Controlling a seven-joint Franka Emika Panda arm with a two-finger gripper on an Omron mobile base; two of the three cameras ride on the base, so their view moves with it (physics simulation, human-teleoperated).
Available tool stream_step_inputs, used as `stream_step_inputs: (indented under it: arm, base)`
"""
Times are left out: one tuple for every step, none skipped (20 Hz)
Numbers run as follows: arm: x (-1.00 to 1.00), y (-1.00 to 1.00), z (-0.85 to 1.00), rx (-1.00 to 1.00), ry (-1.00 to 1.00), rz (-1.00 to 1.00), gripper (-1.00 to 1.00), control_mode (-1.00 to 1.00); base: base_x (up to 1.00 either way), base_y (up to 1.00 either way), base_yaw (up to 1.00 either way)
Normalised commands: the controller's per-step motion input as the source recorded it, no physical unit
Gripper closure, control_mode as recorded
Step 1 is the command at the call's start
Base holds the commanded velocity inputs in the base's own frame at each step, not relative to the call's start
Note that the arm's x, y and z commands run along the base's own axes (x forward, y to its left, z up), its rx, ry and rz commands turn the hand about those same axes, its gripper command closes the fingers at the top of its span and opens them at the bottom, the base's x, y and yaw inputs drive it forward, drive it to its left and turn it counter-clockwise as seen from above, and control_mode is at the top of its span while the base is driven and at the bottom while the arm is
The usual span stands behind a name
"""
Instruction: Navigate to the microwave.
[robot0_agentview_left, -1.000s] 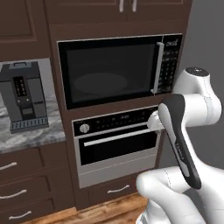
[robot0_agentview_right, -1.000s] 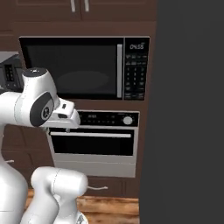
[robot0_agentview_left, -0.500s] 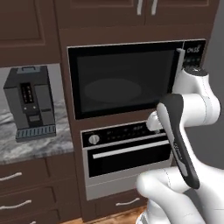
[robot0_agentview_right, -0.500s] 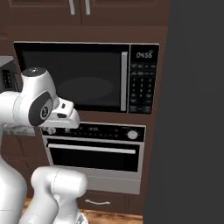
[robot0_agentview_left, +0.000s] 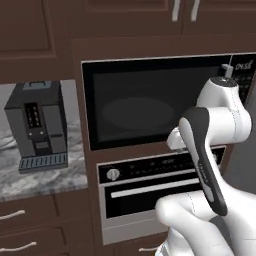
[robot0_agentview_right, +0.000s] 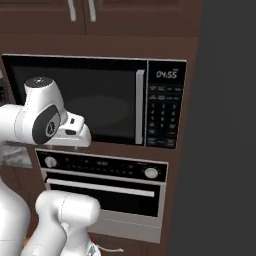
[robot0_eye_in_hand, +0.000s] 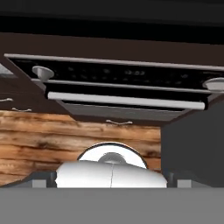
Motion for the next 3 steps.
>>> stream_step_inputs:
  arm:
    - [0.00,0.00,0.00,0.00,0.00,0.00,-1.00,1.00]
    - [0.00,0.00,0.00,0.00,0.00,0.00,-1.00,1.00]
    - [0.00,0.00,0.00,0.00,0.00,0.00,-1.00,1.00]
  base:
    - [0.43,-0.30,0.15]
    - [0.41,-0.31,0.15]
    - [0.41,-0.31,0.15]
